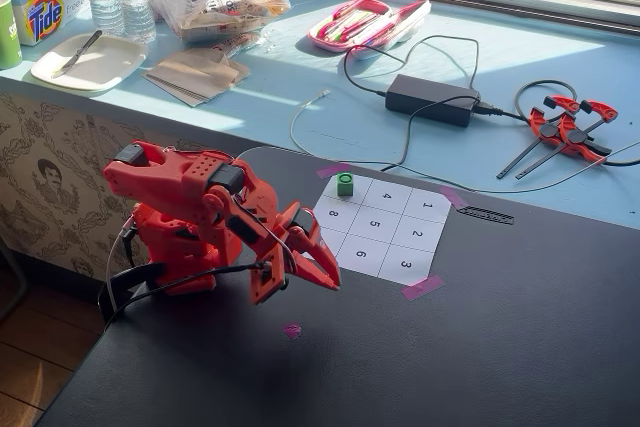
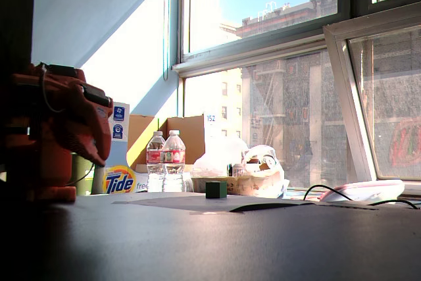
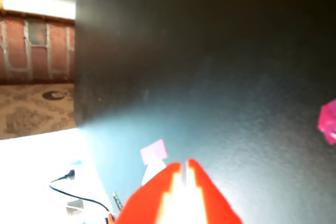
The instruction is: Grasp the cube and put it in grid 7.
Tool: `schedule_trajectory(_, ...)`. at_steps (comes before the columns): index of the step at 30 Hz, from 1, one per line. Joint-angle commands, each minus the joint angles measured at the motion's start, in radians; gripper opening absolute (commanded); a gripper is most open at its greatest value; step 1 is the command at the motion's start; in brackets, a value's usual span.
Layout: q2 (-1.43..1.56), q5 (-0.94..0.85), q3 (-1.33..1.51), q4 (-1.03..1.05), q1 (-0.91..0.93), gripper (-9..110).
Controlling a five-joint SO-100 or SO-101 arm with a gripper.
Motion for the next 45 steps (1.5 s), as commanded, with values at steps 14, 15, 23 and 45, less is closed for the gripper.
schedule_trajectory(14, 0.023, 0.040, 0.072, 0.163, 0.023, 0)
schedule_trajectory(15, 0.023, 0.040, 0.072, 0.163, 0.023, 0)
schedule_trajectory(23, 0.023, 0.038, 0.072, 0.163, 0.023, 0)
schedule_trajectory(45, 0.023, 0.038, 0.072, 0.163, 0.023, 0)
